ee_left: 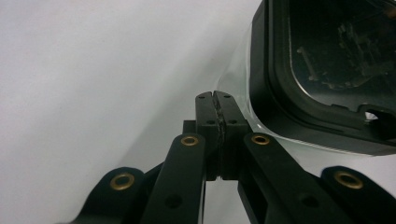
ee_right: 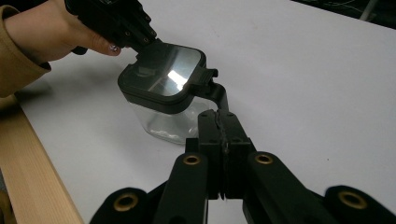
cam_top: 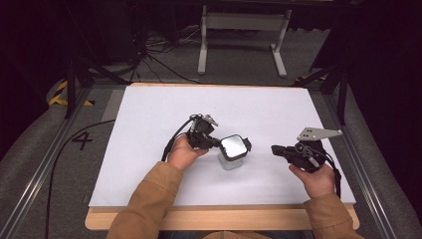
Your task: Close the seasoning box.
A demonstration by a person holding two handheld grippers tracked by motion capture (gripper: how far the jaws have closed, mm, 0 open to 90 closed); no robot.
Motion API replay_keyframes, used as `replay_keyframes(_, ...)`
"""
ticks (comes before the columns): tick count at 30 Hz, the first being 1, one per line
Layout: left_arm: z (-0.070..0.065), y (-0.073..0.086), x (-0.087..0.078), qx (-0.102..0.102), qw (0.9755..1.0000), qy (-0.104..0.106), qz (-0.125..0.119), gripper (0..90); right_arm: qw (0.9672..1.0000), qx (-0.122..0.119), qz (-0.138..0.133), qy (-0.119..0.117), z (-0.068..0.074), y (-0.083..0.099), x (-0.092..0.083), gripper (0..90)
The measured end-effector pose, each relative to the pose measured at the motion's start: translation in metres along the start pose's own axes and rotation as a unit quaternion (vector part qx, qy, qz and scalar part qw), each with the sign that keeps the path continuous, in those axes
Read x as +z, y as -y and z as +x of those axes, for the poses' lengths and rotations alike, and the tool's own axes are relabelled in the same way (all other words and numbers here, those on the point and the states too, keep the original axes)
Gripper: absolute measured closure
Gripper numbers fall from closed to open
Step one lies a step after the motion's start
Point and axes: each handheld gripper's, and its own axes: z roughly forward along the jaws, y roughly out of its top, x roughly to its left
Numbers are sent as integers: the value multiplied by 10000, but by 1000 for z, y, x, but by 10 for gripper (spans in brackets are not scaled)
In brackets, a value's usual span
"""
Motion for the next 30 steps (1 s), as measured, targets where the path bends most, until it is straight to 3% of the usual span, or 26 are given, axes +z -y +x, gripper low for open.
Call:
replay_keyframes(4, 1, 1, -1, -75, 9999, 94, 43, 899, 10000, 5, -4, -23, 0, 0, 0, 893)
replay_keyframes(10, -1, 1, -1, -15, 9998, 131, 113, 899, 10000, -21, -28, -43, 0, -1, -1, 894)
replay_keyframes(20, -12, 3, -8, 65, 9983, 337, 475, 898, 9999, -28, -27, -146, 1, -4, 4, 893)
replay_keyframes(26, -24, 3, -7, 253, 9956, 469, 775, 898, 9998, -88, -10, -176, 0, -6, 8, 893)
replay_keyframes(30, -31, 4, -5, 383, 9925, 590, 1003, 898, 9997, -54, 1, -237, 0, -7, 11, 893)
